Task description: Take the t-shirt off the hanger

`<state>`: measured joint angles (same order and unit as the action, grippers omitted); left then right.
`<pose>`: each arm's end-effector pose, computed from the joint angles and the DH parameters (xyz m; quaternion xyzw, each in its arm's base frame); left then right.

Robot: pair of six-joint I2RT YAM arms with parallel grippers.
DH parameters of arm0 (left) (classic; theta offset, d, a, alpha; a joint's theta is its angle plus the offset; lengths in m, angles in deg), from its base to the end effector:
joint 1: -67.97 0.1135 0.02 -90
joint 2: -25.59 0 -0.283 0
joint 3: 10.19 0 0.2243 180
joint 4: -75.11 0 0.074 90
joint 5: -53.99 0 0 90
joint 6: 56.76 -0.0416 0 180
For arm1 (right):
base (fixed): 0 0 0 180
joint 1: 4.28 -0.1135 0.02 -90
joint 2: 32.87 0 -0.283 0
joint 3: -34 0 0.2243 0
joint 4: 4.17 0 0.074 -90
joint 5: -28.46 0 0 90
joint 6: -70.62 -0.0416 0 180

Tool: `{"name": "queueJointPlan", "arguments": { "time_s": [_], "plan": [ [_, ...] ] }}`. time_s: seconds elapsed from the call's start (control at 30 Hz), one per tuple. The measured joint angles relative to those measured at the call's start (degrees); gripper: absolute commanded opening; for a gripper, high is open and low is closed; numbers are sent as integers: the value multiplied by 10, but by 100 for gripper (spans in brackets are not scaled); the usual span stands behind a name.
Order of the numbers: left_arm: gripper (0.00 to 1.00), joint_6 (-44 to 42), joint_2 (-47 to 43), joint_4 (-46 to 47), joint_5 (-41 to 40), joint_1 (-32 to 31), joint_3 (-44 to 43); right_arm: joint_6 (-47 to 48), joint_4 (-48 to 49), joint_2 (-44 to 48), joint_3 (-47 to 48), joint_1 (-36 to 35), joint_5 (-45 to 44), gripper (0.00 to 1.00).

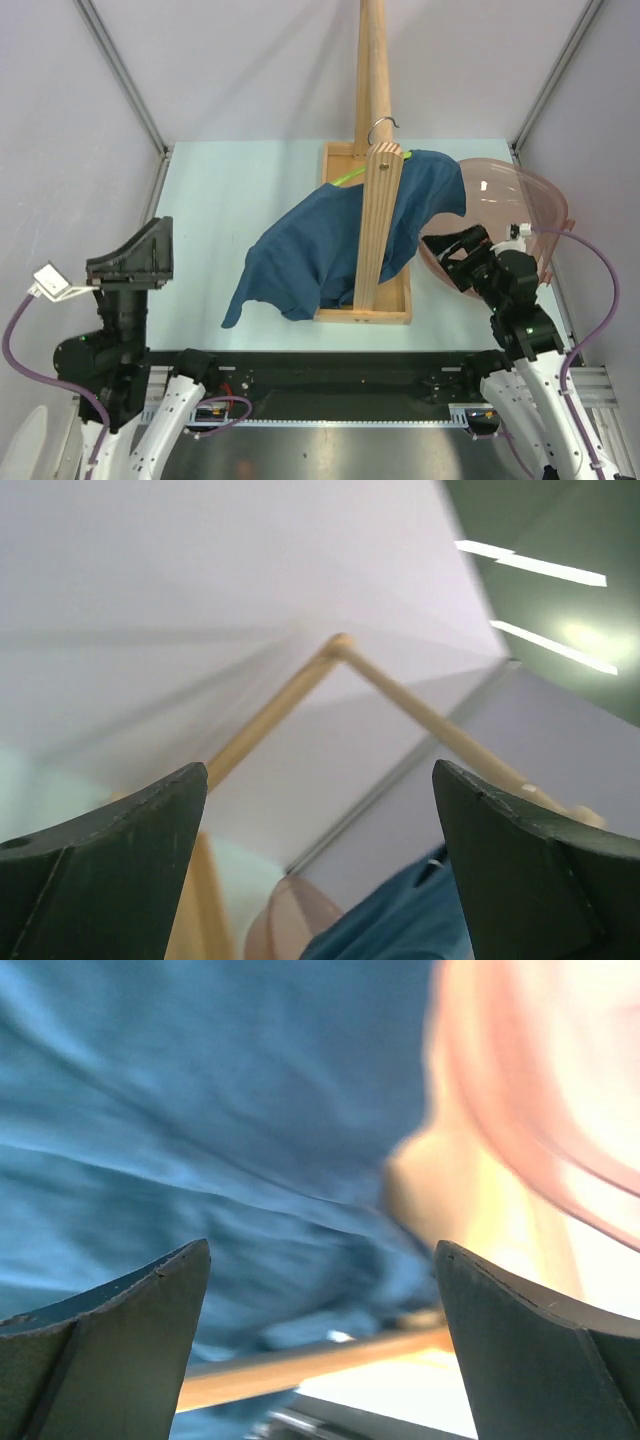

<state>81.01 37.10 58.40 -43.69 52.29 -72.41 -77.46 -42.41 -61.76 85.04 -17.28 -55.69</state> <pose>-0.0175 0.0107 0.4080 -0.1863 0.4338 -0.4365 0.7659 0.0875 0.0246 0.3028 0.2776 0.7489 0.3822 0.4649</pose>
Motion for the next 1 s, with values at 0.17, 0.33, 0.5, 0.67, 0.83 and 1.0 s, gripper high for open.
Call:
{"name": "queueJointPlan", "arguments": {
  "time_s": [0.17, 0.33, 0.5, 0.67, 0.83, 1.0],
  "plan": [
    [100, 19, 30, -225, -98, 0, -52, 74, -129, 20, 29, 0, -30, 99],
    [100, -15, 3, -299, -97, 0, -17, 142, -182, 65, 75, 0, -23, 100],
    [100, -98, 2, -313, -10, 1, -30, 200, -194, 68, 120, 0, 15, 100],
    [100, -139, -2, -306, 69, 1, -39, 261, -206, 28, 162, 0, 37, 100],
    [100, -184, 4, -308, 161, 1, -57, 329, -211, -44, 260, 0, 45, 100],
    [100, -215, 38, -301, 237, 1, -98, 387, -205, -125, 379, 0, 42, 100]
  ]
}}
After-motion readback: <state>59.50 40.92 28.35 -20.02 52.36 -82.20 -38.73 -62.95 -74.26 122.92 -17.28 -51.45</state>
